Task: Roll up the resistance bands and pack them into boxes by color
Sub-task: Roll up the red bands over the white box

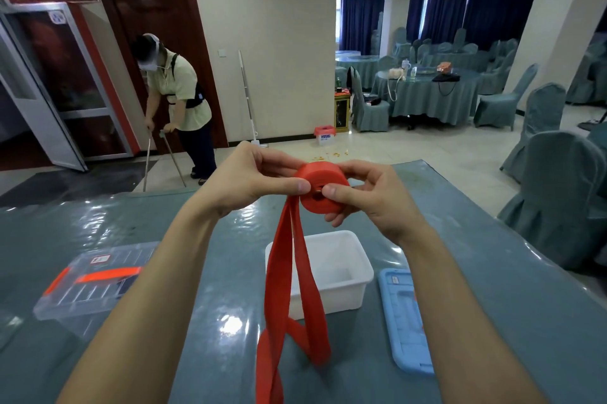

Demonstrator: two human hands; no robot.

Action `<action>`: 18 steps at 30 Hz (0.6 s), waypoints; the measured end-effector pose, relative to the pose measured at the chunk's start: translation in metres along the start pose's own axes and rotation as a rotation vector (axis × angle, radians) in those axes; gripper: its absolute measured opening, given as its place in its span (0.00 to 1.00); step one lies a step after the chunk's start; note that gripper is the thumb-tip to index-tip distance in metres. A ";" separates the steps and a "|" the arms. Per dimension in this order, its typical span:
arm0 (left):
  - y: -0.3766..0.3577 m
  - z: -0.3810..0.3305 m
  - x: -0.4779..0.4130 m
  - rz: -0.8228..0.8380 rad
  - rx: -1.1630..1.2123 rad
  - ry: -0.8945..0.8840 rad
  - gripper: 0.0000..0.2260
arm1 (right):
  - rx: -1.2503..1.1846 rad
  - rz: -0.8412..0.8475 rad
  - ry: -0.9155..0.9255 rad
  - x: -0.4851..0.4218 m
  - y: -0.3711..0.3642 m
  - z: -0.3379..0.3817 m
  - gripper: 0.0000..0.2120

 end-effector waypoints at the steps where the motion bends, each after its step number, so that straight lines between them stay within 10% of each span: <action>1: 0.000 0.000 -0.001 0.004 0.004 -0.002 0.22 | -0.028 -0.031 0.007 0.001 0.000 -0.002 0.24; 11: -0.009 0.030 0.001 -0.049 0.150 0.028 0.22 | -0.262 -0.139 -0.083 0.026 -0.014 -0.032 0.28; 18: -0.020 0.015 0.002 0.059 -0.364 0.070 0.20 | 0.392 0.235 -0.183 0.019 -0.005 -0.023 0.34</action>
Point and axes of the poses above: each hand's wrist, its own x-axis away from the middle knuckle, its own y-axis out of the back of the hand, z = x × y, the point moved 10 cm from there along -x, towards the middle knuckle, and after that the axes turned 15 degrees about y, right-handed, at the moved point
